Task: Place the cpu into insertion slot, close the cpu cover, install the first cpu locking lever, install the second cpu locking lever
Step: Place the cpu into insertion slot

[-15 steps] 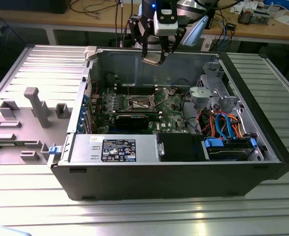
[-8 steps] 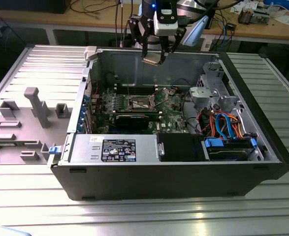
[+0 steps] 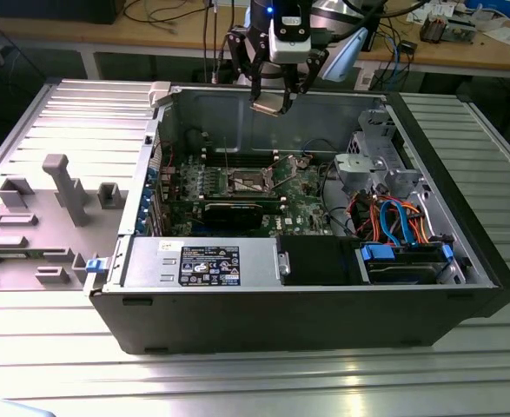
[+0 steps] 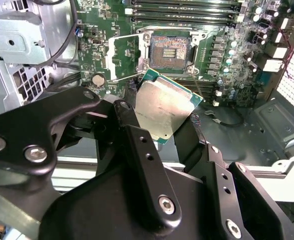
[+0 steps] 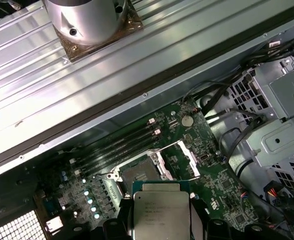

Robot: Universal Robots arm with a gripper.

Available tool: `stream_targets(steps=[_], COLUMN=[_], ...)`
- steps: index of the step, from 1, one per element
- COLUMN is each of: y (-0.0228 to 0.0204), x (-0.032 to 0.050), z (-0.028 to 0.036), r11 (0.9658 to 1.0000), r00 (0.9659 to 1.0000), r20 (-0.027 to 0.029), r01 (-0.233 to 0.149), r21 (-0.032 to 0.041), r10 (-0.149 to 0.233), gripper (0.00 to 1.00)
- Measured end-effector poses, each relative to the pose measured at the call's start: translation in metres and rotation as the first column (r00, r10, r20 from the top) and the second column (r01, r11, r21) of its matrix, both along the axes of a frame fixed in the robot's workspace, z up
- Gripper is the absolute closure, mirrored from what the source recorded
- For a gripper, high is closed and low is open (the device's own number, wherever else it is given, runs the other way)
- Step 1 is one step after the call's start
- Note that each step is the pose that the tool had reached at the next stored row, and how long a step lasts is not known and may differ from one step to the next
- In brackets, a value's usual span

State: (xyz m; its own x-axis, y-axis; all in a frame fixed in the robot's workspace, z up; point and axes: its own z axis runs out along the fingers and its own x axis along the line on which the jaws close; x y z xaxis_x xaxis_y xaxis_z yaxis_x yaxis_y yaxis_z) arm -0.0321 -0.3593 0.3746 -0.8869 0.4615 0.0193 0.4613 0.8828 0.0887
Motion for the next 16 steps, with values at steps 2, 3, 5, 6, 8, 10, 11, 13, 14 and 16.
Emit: stream_targets(steps=[2, 3, 5, 6, 8, 10, 11, 13, 14, 16], y=[0.0001, 0.0001, 0.0001, 0.0, 0.0, 0.0, 0.0, 0.0, 0.0, 0.0], x=[-0.0009, -0.0016, -0.0028, -0.003, -0.0031, -0.0031, -0.0032, -0.0032, -0.0032, -0.0032], z=[0.0, -0.0001, -0.0001, 0.0, 0.0, 0.0, 0.0, 0.0, 0.0, 0.0], r11=[1.0, 1.0, 1.0, 1.0, 1.0, 1.0, 1.0, 1.0, 1.0, 1.0], r00=[1.0, 1.0, 1.0, 1.0, 1.0, 1.0, 1.0, 1.0, 1.0, 1.0], r20=[0.0001, 0.0001, 0.0001, 0.0001, 0.0, 0.0, 0.0, 0.0001, 0.0, 0.0], r01=[0.005, 0.006, 0.006, 0.006, 0.006, 0.006, 0.006, 0.006, 0.006, 0.006], r21=[0.0, 0.0001, 0.0002, 0.0, 0.0, 0.0001, 0.0, 0.0, 0.0, 0.0], r10=[-0.005, -0.006, -0.006, -0.006, -0.006, -0.006, -0.006, -0.006, -0.006, -0.006], gripper=[0.46, 0.46, 0.46, 0.46, 0.46, 0.46, 0.46, 0.46, 0.46, 0.46])
